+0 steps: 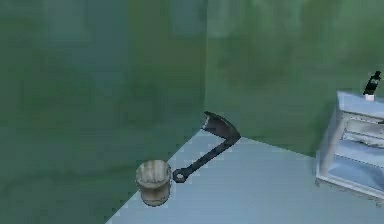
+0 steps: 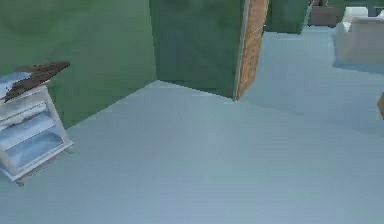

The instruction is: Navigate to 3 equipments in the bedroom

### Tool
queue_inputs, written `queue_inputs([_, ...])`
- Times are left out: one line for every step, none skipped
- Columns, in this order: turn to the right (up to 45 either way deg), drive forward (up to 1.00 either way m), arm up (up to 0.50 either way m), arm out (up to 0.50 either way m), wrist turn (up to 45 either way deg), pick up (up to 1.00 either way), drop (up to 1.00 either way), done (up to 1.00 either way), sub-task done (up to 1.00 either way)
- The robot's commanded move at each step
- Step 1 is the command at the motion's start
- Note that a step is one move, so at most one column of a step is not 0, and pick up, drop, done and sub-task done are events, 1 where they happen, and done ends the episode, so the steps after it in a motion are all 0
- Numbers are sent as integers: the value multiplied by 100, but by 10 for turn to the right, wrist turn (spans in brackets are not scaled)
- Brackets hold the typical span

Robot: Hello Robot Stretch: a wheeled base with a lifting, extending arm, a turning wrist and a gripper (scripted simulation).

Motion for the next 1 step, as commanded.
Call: queue_inputs([450, 0, 0, 0, 0, 0, 0, 0, 0])
